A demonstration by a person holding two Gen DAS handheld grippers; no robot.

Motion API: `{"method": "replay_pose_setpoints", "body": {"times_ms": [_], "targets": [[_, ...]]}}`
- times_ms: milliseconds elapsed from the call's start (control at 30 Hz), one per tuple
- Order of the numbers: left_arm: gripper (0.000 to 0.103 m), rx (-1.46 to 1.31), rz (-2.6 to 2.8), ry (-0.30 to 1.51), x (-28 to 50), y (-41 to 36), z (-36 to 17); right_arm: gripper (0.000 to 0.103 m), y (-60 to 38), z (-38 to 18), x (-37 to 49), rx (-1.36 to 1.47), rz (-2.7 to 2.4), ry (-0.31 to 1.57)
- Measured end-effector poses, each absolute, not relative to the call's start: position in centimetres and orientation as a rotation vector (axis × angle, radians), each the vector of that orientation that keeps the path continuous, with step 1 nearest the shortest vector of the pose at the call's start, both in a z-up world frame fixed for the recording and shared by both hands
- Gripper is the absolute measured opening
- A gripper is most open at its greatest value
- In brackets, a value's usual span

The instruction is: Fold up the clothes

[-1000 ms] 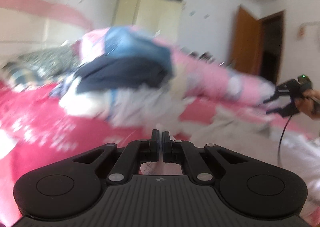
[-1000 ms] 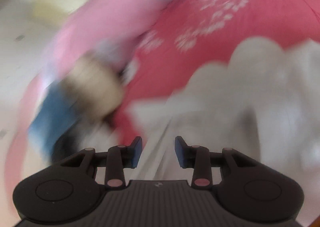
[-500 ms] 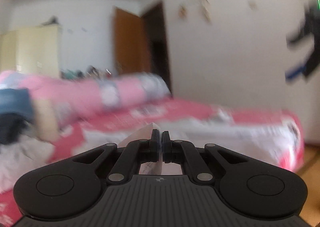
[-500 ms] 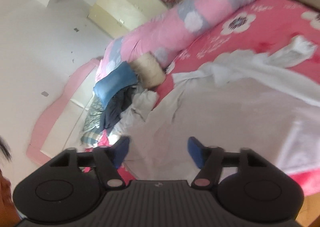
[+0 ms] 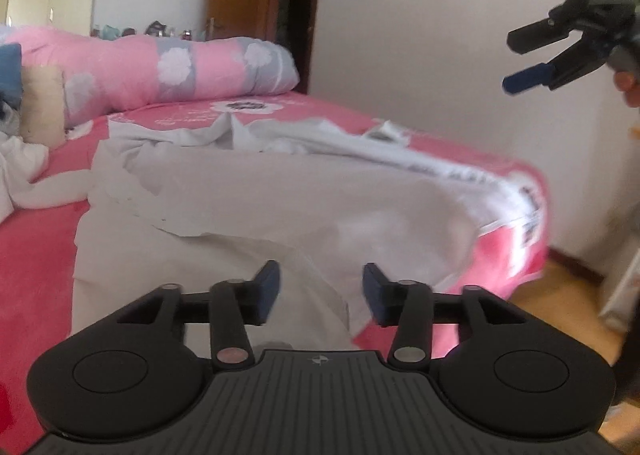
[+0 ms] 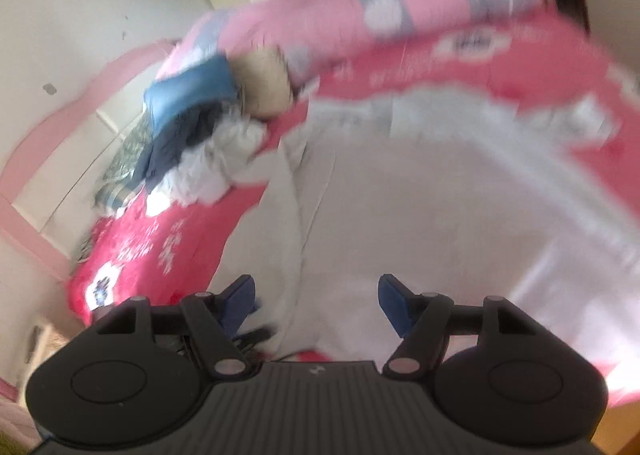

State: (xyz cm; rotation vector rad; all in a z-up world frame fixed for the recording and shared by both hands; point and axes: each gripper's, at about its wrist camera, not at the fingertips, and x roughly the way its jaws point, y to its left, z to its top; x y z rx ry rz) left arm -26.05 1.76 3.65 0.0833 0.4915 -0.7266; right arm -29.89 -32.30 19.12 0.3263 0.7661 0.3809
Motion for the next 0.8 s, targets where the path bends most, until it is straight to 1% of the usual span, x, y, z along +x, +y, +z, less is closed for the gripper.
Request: {"method": "replay_pose_setpoints", "body": {"times_ms": [233, 333, 433, 467, 500, 533, 600, 633, 733, 800], "targets": [[0.052, 0.026, -0.622, 0.540, -26.6, 6.4, 3.6, 0.071, -36.9, 26.0, -37.9, 0.255, 0.154, 0.502], [0.052, -0.009, -0.534, 0.574, -26.4, 8.9, 3.3, 0.071, -35.8, 25.3, -37.6, 0.283, 0.196, 0.504], [0.052, -0.067, -0.471, 0.596, -26.2, 11.1, 3.3, 0.070, -31.7, 22.0, -33.4, 0.263, 0.289, 0.583], [0.052, -0.093, -0.456, 0.603, -26.1, 11.7, 3.3, 0.067, -30.4, 20.4, -31.7, 0.270, 0.336, 0.626], [0.052, -0.118, -0.445, 0.606, -26.0, 12.1, 3.2, 0.062, -28.9, 18.5, -29.8, 0.280, 0.387, 0.677], [0.052, -0.139, -0.437, 0.608, -25.9, 12.4, 3.3, 0.059, -27.1, 16.6, -27.9, 0.279, 0.431, 0.729], [0.052, -0.170, -0.423, 0.617, -25.5, 12.8, 3.2, 0.057, -23.0, 13.0, -25.0, 0.193, 0.461, 0.800], [0.052, -0.185, -0.416, 0.622, -25.4, 13.0, 3.2, 0.055, -21.1, 11.4, -23.8, 0.132, 0.461, 0.818], [0.052, -0.195, -0.402, 0.634, -24.4, 13.3, 3.1, 0.055, -16.1, 8.2, -21.2, -0.071, 0.428, 0.787], [0.052, -0.199, -0.396, 0.643, -23.6, 13.4, 2.9, 0.055, -14.5, 7.3, -20.4, -0.120, 0.425, 0.768]]}}
